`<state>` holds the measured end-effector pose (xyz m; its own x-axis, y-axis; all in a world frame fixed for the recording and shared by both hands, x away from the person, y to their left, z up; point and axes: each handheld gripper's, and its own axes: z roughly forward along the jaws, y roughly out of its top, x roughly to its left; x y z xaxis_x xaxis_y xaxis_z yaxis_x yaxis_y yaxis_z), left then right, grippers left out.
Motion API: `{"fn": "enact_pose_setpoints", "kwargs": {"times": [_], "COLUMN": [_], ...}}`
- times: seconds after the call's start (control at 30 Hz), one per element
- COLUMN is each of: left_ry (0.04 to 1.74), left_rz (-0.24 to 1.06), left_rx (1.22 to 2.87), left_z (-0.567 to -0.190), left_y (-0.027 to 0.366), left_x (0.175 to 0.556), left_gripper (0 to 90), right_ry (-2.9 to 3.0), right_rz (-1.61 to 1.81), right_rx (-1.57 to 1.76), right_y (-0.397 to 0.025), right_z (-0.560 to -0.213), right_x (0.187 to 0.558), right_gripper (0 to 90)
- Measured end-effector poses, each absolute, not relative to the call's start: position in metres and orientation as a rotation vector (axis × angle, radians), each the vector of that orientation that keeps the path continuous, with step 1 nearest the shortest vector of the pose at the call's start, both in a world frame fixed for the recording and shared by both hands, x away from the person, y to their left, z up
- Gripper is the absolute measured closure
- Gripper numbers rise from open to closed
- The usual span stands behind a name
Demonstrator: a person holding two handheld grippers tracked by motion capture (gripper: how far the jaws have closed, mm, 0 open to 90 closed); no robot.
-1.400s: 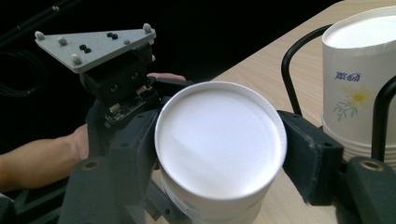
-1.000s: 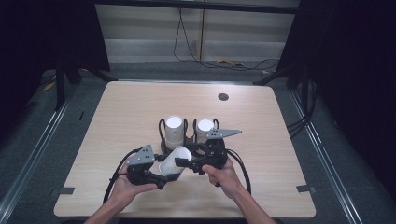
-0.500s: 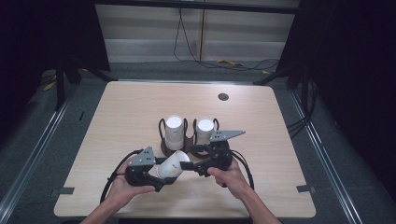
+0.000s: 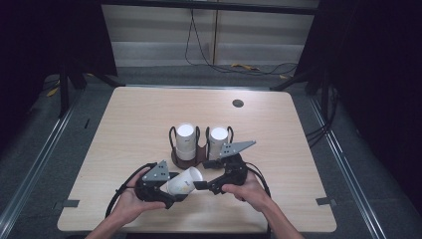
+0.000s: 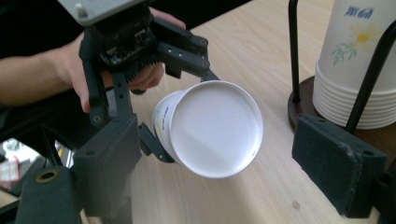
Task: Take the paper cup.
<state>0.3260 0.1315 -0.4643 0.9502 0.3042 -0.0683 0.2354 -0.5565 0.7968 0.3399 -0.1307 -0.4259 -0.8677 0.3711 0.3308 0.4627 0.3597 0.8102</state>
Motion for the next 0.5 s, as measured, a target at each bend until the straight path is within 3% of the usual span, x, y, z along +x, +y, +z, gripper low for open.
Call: {"fn": "enact_pose_setpoints", "kwargs": {"times": [0.5], "left_ry": [0.313], "left_rz": [0.104], "left_rx": [2.284], "left_z": [-0.4579], "left_y": [0.1272], "left_x": [0.3273], "left_gripper": [27.5], "right_ry": [-2.661], "right_rz": [-1.364], "right_rx": [-0.65], "right_y": [-0.1269], "right_z": [-0.4293], "right_x": [0.3412], "right_gripper": [17.6]}}
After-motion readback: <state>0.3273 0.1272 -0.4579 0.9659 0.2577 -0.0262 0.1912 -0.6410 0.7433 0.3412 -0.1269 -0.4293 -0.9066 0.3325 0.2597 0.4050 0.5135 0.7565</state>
